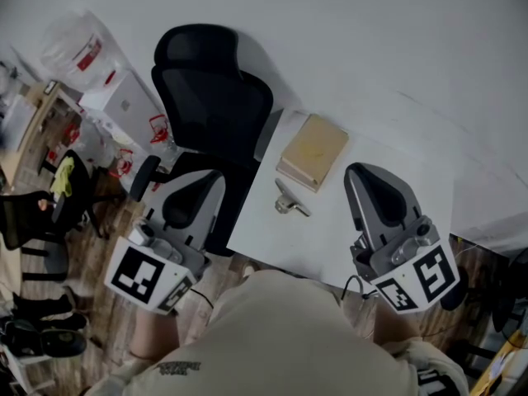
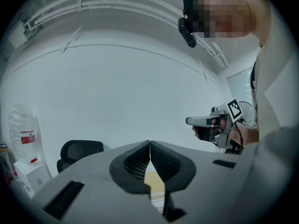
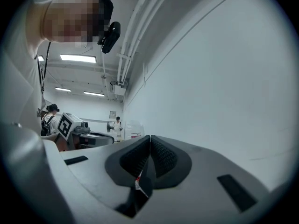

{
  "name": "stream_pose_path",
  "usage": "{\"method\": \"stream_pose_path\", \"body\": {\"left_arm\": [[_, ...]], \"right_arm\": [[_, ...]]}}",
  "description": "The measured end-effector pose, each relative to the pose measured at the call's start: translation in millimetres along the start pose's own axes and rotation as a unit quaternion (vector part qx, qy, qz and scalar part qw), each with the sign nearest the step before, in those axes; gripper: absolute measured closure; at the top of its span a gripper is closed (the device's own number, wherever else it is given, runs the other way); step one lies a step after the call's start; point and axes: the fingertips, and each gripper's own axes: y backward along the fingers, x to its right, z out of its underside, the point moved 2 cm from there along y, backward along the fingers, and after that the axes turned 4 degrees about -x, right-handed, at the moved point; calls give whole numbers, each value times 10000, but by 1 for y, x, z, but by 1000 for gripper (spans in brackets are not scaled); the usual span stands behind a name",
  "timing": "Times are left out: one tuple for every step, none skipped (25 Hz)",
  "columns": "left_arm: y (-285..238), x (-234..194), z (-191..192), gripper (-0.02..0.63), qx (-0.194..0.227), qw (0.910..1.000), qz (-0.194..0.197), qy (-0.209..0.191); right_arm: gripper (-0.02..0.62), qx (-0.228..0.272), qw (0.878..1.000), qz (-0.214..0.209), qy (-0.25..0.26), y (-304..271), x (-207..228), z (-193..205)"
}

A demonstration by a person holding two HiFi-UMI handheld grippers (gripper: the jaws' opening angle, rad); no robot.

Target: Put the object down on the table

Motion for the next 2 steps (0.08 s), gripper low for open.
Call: {"method": "stream_pose_path", "body": {"left_arm": [[0, -1, 0, 584, -4, 10000, -30, 22], [0, -2, 0, 584, -7, 10000, -61, 45]], "right_arm": [[569, -37, 10000, 3, 19, -1, 0, 1], [569, -74, 10000, 6, 39, -1, 0, 2]]}}
